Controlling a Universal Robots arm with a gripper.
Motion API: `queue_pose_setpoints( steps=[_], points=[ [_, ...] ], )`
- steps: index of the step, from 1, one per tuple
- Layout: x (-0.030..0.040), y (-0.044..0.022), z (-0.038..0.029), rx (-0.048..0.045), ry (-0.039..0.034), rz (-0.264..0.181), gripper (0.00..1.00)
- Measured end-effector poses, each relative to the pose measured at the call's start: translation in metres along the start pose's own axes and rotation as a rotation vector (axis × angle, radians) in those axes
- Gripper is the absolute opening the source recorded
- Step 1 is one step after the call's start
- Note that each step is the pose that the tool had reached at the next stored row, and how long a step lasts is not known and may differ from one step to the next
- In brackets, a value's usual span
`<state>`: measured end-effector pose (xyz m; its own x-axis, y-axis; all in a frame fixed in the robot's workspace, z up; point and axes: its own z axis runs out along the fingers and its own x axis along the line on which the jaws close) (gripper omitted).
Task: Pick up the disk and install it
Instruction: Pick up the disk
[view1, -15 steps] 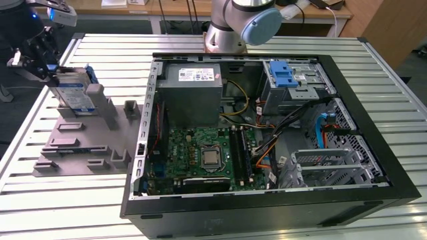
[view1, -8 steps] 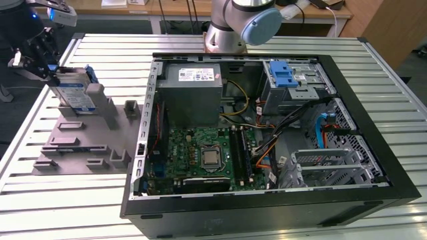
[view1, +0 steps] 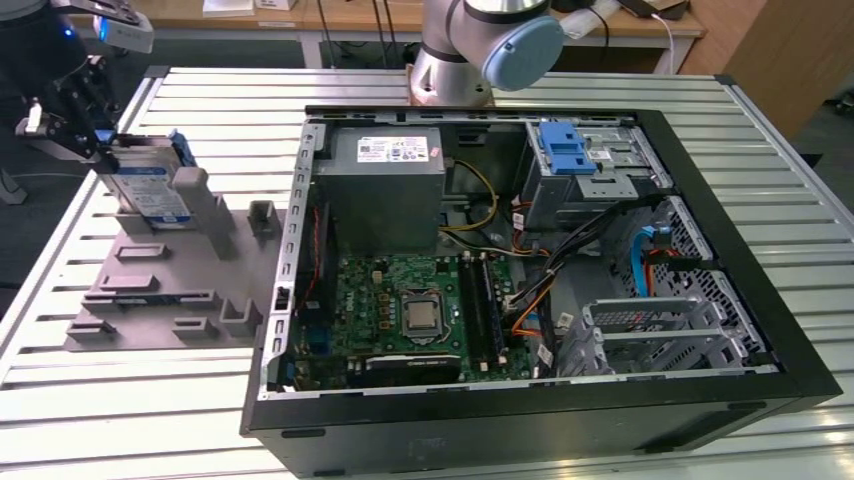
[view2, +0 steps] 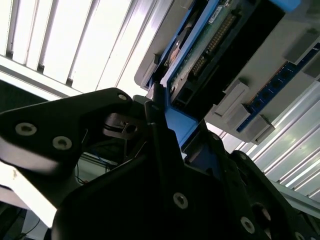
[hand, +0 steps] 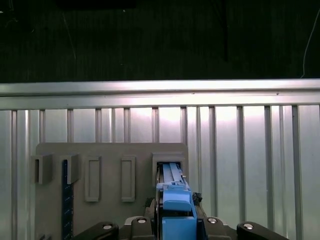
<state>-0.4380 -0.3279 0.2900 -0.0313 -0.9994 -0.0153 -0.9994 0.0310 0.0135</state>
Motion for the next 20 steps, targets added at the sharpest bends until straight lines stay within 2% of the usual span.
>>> queue_pose_setpoints(
  steps=[9, 10, 16, 17, 20],
  points=[
    [0.0001, 0.0000, 0.0000, -0.0001, 0.0000, -0.002, 0.38],
    [0.0001, 0.0000, 0.0000, 0.0000, 0.0000, -0.002, 0.44],
    [0.0001, 0.0000, 0.0000, -0.0001, 0.0001, -0.002, 0.43],
    [0.0001, 0.0000, 0.0000, -0.0001, 0.0000, -0.002, 0.36],
    [0.0001, 0.0000, 0.0000, -0.0001, 0.0001, -0.003, 0.36]
  ],
)
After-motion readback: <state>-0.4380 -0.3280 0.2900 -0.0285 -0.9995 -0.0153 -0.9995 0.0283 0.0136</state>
